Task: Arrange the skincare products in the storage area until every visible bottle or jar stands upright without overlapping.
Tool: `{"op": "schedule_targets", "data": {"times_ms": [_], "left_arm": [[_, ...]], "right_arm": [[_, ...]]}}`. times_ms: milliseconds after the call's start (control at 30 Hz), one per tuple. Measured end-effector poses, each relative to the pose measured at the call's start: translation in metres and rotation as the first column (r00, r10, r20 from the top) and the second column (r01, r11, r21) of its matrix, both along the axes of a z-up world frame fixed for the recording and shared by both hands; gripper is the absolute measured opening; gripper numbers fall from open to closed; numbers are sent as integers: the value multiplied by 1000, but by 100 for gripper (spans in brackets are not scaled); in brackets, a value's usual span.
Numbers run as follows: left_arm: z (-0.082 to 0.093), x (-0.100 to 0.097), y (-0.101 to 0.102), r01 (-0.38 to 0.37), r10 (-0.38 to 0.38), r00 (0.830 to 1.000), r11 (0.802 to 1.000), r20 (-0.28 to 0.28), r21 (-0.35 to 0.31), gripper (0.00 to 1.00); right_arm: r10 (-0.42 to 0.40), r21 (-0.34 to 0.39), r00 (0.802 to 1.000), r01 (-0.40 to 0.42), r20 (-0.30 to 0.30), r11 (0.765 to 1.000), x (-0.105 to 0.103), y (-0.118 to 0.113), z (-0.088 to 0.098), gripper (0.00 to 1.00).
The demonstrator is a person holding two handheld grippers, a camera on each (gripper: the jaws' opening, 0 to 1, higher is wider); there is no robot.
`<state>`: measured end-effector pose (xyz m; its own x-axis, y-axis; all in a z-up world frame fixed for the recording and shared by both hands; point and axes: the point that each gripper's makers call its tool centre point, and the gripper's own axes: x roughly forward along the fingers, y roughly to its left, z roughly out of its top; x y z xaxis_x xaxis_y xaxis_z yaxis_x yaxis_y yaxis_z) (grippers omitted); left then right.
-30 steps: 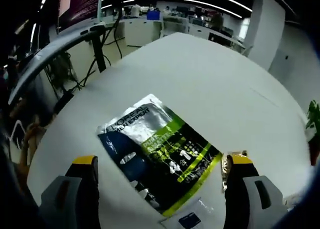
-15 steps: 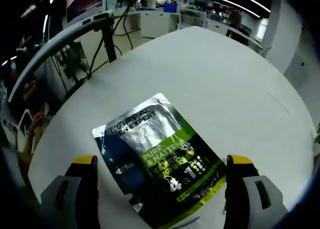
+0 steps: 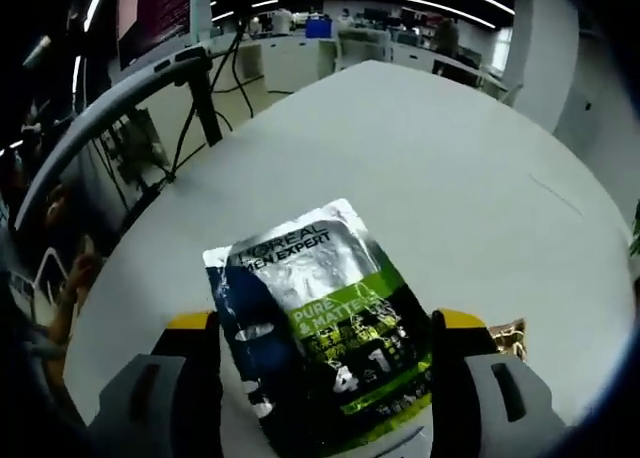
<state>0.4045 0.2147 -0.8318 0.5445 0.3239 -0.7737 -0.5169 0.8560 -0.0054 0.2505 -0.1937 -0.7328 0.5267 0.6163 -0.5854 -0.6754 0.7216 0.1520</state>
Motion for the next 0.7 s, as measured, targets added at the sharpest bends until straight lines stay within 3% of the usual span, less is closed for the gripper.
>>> {"op": "schedule_targets", "data": {"times_ms": [200, 267, 367, 467, 533, 567, 633, 700], "left_arm": [[1, -5, 3, 72, -73, 996, 997, 44, 37, 69], [1, -2, 3, 123, -127, 990, 991, 55, 61, 63], [3, -6, 5, 125, -130, 988, 990, 78, 68, 58], [-1, -1, 14, 139, -145, 985, 988, 91, 73, 48], [-4, 0, 17, 158, -163, 981, 986, 107, 53, 31], [-4, 5, 14, 156, -156, 976, 988, 153, 12, 28], [-8, 3, 20, 172, -173, 976, 985, 136, 20, 24], [-3, -3, 17, 175, -174, 971, 985, 163, 4, 20]], "right_arm": [[11, -5, 1000, -11, 8, 1000, -1, 2, 1, 94], [14, -7, 1000, -14, 13, 1000, -1, 2, 1, 94], [18, -11, 1000, -18, 15, 1000, -1, 1, 1, 94], [23, -14, 1000, -22, 18, 1000, -1, 2, 1, 94], [28, -17, 999, -28, 19, 999, -2, 3, 1, 94], [30, -16, 999, -30, 21, 999, -2, 3, 2, 94], [34, -15, 999, -33, 24, 999, -2, 4, 3, 94], [37, -19, 999, -37, 26, 999, -3, 5, 3, 94]]}}
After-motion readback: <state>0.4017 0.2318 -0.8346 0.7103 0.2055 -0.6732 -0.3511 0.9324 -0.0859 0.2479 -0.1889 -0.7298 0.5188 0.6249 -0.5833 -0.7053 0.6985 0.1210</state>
